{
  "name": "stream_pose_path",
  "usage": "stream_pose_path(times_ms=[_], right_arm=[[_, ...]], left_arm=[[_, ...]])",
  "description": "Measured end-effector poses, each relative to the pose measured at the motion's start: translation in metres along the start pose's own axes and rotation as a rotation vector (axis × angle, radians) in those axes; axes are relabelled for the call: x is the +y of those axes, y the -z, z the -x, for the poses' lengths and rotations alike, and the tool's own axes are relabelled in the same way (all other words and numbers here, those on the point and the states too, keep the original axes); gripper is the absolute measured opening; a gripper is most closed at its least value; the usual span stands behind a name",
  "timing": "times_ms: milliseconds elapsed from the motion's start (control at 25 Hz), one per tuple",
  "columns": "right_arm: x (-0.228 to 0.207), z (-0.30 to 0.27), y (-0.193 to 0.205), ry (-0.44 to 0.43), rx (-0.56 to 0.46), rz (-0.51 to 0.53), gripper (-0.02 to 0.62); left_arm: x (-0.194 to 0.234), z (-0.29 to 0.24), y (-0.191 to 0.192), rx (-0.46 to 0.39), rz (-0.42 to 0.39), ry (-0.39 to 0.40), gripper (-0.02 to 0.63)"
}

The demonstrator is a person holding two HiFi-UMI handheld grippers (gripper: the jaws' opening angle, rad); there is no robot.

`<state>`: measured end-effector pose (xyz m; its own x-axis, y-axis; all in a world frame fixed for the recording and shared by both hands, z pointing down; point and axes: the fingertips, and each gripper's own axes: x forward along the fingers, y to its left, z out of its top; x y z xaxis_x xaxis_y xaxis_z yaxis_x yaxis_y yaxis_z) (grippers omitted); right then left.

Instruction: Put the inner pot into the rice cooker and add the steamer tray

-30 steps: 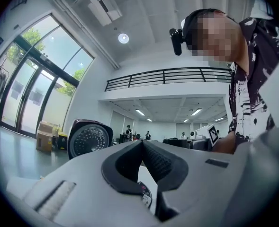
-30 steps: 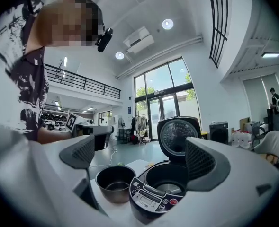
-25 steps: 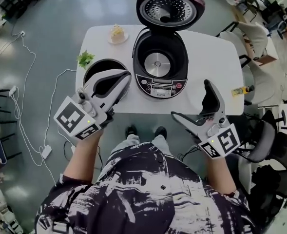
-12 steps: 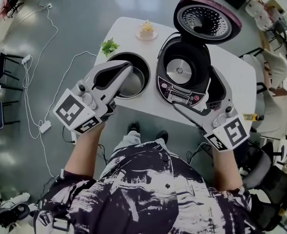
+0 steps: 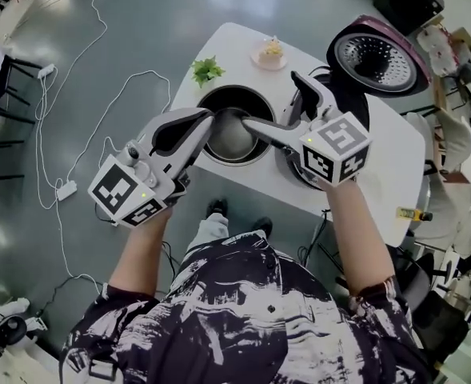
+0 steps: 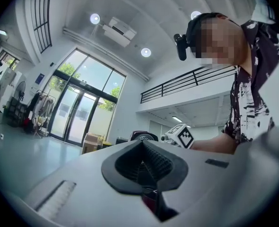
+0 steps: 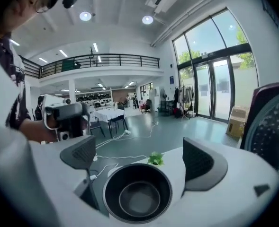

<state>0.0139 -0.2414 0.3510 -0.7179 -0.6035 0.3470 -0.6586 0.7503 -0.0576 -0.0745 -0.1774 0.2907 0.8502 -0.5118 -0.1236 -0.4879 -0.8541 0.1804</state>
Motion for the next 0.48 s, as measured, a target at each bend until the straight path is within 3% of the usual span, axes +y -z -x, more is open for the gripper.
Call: stream_pose_path(times_ms=[200,480], right_arm=[[-0.026,-0.07,0.062,-0.011,0.233,-0.08,0.551],[-0.053,-0.138,0.137,-0.03,0.501,-0.108,0.551]], left_arm=[[0.021,0.026,0.008,-0.013,0.033,-0.034,0.005],[0.043,0.054,0.018,-0.011,0.066,-0.062,0.005]])
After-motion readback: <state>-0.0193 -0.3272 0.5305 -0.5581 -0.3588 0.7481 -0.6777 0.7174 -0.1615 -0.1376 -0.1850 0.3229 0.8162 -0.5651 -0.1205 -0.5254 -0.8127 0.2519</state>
